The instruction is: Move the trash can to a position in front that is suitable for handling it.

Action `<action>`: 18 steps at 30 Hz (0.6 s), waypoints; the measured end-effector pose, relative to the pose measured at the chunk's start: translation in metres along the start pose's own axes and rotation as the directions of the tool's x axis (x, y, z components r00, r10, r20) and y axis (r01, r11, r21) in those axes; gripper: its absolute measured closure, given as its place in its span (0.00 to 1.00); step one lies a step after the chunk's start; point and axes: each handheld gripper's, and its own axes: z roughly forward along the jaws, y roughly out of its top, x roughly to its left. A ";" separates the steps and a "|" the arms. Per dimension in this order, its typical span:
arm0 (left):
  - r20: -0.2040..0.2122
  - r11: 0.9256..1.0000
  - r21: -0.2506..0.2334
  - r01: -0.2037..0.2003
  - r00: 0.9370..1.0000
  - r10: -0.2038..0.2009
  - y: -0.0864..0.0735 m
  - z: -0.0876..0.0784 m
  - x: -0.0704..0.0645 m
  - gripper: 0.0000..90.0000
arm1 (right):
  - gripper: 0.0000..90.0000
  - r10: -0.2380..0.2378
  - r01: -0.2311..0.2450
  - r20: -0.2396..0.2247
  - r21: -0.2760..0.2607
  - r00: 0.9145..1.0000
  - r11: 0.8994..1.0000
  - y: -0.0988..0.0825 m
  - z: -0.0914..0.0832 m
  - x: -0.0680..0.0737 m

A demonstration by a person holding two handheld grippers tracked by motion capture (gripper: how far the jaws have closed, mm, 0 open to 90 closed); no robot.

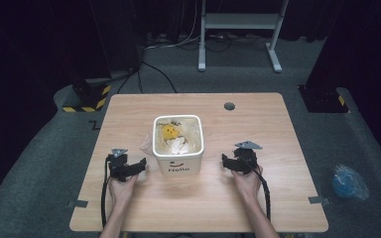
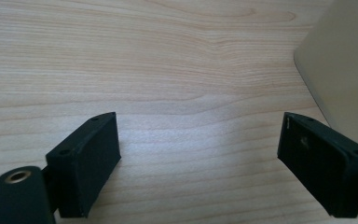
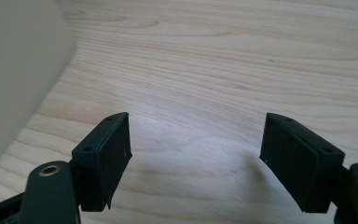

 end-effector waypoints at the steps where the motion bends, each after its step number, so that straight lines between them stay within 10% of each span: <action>1: 0.000 1.000 -0.006 -0.004 1.000 0.004 0.001 0.000 -0.003 0.15 | 0.27 -0.007 0.007 -0.011 -0.001 1.000 1.000 0.001 0.002 0.003; 18: 0.042 0.998 -0.055 0.011 0.999 -0.008 0.005 0.009 -0.030 0.14 | 0.30 -0.036 0.036 -0.087 -0.005 0.996 0.999 0.010 0.020 0.049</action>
